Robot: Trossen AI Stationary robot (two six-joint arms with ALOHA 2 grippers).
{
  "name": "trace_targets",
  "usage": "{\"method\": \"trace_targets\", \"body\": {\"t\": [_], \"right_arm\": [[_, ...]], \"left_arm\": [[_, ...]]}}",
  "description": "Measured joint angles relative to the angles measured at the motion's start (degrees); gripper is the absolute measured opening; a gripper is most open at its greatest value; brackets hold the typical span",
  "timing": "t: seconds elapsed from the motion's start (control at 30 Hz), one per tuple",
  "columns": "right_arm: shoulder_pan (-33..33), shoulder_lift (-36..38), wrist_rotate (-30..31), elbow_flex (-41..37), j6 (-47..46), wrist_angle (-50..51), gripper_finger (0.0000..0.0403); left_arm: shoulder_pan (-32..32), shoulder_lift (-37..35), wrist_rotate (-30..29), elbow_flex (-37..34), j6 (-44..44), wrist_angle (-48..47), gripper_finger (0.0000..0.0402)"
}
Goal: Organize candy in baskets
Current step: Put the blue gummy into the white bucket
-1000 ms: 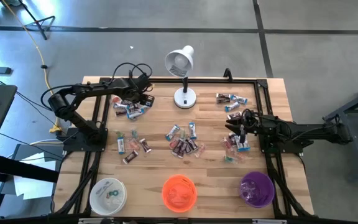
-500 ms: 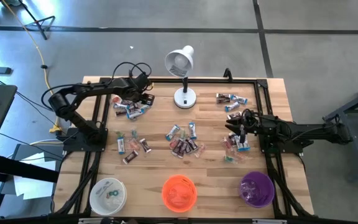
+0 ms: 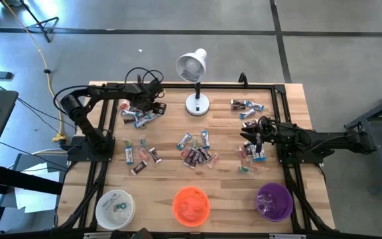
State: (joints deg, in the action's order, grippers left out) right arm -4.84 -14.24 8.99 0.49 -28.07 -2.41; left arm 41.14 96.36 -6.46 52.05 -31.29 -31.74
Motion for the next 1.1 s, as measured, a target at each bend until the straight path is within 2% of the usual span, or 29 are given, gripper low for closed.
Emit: {"method": "trace_targets", "body": {"t": [0.43, 0.63, 1.1], "right_arm": [[0.01, 0.0, -0.02, 0.02, 0.0, 0.01, 0.0152], [0.01, 0.01, -0.01, 0.01, 0.0, 0.0, 0.0152], [0.01, 0.02, 0.0, 0.0, 0.01, 0.0, 0.0152]], "left_arm": [[1.97, -1.6, 1.11, -0.02, 0.97, -1.65, 0.0206], [1.93, -3.8, -2.3, -0.01, 1.19, -1.84, 0.0206], [2.45, -0.69, -3.98, -0.02, 3.06, -1.13, 0.0202]]}}
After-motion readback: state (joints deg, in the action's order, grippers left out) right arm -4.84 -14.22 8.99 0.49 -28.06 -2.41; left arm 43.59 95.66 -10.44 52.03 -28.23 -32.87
